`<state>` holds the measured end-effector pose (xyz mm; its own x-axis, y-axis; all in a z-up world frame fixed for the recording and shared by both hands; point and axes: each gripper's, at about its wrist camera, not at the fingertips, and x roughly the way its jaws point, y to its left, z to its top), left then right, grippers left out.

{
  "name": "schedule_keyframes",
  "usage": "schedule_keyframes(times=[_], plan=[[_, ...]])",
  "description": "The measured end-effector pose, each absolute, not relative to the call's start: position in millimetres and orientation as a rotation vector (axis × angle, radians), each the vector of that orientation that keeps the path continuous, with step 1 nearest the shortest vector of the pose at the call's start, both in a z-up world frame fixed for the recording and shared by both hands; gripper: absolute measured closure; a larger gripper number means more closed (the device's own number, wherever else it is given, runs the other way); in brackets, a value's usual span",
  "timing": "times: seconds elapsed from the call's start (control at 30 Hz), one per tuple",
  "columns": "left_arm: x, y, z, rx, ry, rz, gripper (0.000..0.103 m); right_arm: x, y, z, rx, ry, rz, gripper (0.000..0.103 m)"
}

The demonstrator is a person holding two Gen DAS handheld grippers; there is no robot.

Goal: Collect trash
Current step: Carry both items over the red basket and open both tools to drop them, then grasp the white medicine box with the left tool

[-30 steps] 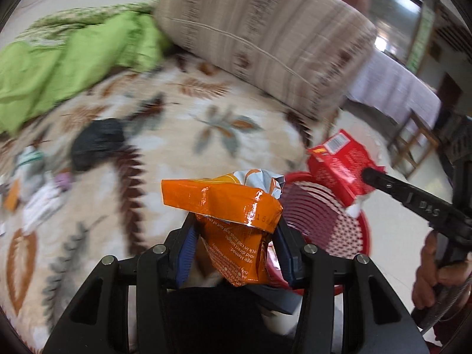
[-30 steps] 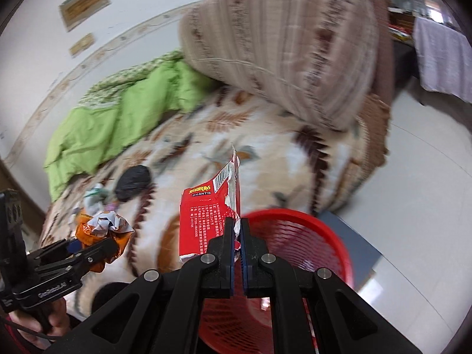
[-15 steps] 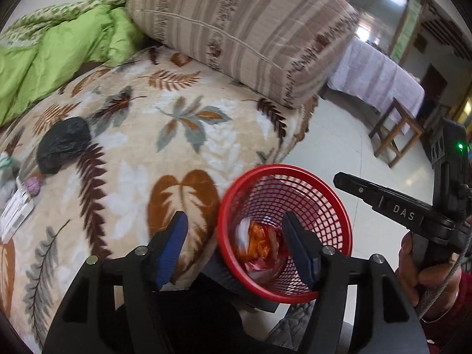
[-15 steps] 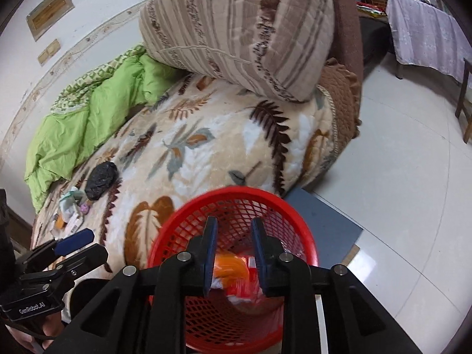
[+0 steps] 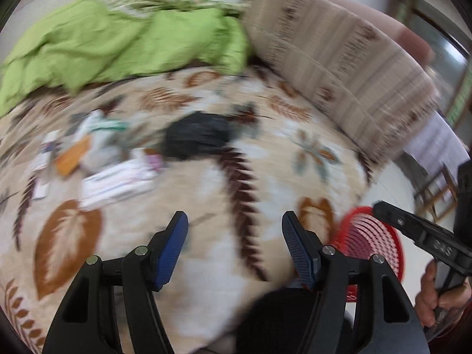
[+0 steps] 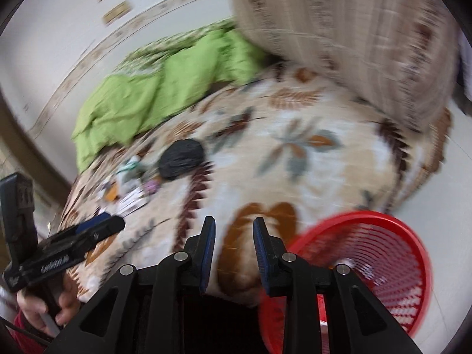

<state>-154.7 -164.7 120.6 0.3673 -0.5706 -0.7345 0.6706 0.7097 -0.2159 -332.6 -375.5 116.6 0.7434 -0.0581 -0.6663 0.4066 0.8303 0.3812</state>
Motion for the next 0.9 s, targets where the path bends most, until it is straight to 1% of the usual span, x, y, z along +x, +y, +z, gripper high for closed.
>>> schedule_keyframes(times=[0.2,0.3,0.43,0.6,0.7,0.9], plan=[[-85.7,-106.6,107.1,0.085,0.903,-0.631,0.038,-271.1,-339.6,113.1,0.483,0.751,-0.123,0.072],[-44.6,-88.7,88.9,0.095,0.941,-0.566,0.038,-238.2,-322.5,112.2,0.452,0.770,-0.076,0.071],[2.8,-85.3,64.6,0.088,0.994,-0.582,0.038,-212.3,-308.2,112.3,0.437,0.780,-0.038,0.070],[44.0,-95.8,38.0,0.041,1.038,-0.649,0.038,-198.2,-304.6,106.3,0.439,0.793,-0.032,0.070],[51.0,-101.6,21.1,0.042,1.087,-0.671,0.038,-194.2,-311.2,99.5,0.465,0.809,-0.049,0.070],[6.0,-101.5,24.8,0.115,1.127,-0.858,0.038,-196.9,-329.7,96.2,0.478,0.810,-0.075,0.070]])
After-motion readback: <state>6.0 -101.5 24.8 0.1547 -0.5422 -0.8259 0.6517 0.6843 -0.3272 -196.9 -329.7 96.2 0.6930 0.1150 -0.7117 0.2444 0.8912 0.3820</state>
